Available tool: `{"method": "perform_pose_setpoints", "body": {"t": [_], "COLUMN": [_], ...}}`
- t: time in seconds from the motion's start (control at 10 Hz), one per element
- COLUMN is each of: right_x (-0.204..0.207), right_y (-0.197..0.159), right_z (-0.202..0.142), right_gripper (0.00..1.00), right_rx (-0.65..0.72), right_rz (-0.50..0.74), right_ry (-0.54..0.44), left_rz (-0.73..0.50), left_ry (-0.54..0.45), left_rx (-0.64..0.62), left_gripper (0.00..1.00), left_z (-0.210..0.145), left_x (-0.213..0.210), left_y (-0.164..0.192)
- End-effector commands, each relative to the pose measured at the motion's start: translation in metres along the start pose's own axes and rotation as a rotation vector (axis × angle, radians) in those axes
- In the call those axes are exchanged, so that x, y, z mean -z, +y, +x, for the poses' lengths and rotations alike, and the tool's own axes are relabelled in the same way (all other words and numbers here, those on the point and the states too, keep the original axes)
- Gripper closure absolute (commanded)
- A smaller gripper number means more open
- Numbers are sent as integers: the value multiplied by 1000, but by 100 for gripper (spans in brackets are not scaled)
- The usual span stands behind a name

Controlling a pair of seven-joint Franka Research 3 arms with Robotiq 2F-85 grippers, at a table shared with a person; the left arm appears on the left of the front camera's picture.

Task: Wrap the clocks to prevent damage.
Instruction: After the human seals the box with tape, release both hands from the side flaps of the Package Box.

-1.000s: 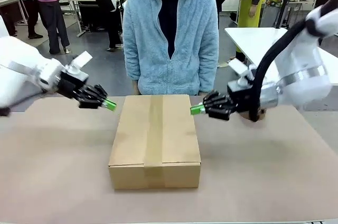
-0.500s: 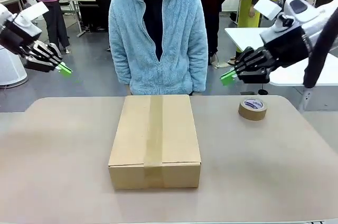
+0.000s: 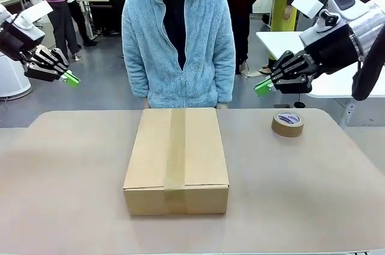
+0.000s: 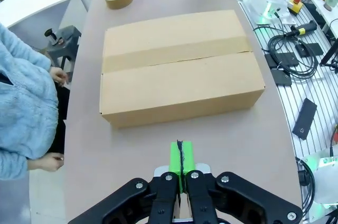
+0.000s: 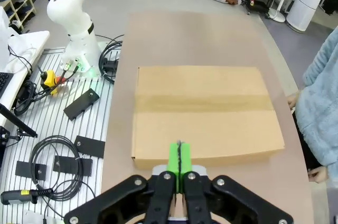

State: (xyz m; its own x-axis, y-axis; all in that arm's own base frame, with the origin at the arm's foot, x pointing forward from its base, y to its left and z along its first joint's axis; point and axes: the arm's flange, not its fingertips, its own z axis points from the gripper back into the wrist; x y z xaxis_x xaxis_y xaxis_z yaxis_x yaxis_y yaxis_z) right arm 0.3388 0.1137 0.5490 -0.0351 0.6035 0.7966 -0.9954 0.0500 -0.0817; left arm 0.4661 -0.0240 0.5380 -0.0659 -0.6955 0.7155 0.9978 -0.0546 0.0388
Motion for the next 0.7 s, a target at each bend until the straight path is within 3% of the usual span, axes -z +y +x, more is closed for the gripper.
{"method": "perform_pose_setpoints", "body": {"t": [0.0,0.6], "right_x": [3,3], "right_y": [-4,-4], "right_z": [-2,-2], "right_gripper": [99,99], "right_rx": [-14,-14], "right_rz": [-2,-2], "right_ry": [-15,-15], "left_rz": [4,4], "left_ry": [-8,-8], "left_rx": [5,5], "left_gripper": [100,100], "left_z": [1,1], "left_x": [0,0], "left_y": [1,1]}}
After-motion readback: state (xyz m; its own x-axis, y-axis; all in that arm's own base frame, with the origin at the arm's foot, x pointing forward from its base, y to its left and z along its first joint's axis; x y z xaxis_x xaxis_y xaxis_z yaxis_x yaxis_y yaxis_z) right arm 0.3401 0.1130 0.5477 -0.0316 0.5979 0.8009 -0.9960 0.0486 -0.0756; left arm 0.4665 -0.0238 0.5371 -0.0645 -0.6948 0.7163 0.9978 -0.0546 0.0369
